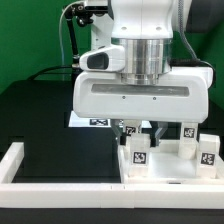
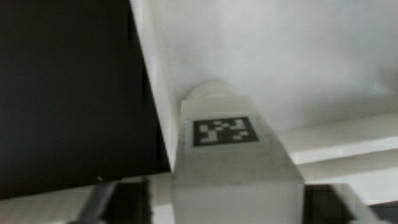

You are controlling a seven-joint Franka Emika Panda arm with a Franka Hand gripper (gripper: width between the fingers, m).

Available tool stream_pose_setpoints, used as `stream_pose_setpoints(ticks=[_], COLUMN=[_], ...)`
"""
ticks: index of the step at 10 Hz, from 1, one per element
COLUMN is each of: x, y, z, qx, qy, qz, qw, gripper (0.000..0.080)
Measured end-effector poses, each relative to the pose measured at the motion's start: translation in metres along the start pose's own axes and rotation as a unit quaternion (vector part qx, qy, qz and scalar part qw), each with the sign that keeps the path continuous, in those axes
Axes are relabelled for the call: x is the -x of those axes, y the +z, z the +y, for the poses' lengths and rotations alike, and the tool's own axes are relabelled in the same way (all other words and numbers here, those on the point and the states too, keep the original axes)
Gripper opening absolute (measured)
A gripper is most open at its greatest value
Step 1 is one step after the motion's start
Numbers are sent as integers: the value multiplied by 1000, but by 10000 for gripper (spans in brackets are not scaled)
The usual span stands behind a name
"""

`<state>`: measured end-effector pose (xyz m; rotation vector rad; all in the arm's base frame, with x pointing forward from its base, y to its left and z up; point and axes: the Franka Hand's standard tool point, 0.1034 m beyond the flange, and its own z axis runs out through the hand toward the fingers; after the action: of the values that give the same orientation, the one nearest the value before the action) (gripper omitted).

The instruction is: Assemble square table

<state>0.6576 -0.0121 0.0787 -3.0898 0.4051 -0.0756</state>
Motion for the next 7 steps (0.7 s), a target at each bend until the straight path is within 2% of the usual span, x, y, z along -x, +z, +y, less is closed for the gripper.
stream_pose_setpoints(ticks=[1, 4, 5, 6, 7], x=[0, 0, -1, 0, 0], y=[0, 0, -1, 0, 0], z=[0, 0, 3, 2, -3], qx=[0, 0, -5, -8, -21], qy=[47, 149, 236, 329, 421], qz=[0, 0, -2, -6, -7], qw=[999, 989, 972, 944, 907], gripper=[288, 288, 288, 288, 288])
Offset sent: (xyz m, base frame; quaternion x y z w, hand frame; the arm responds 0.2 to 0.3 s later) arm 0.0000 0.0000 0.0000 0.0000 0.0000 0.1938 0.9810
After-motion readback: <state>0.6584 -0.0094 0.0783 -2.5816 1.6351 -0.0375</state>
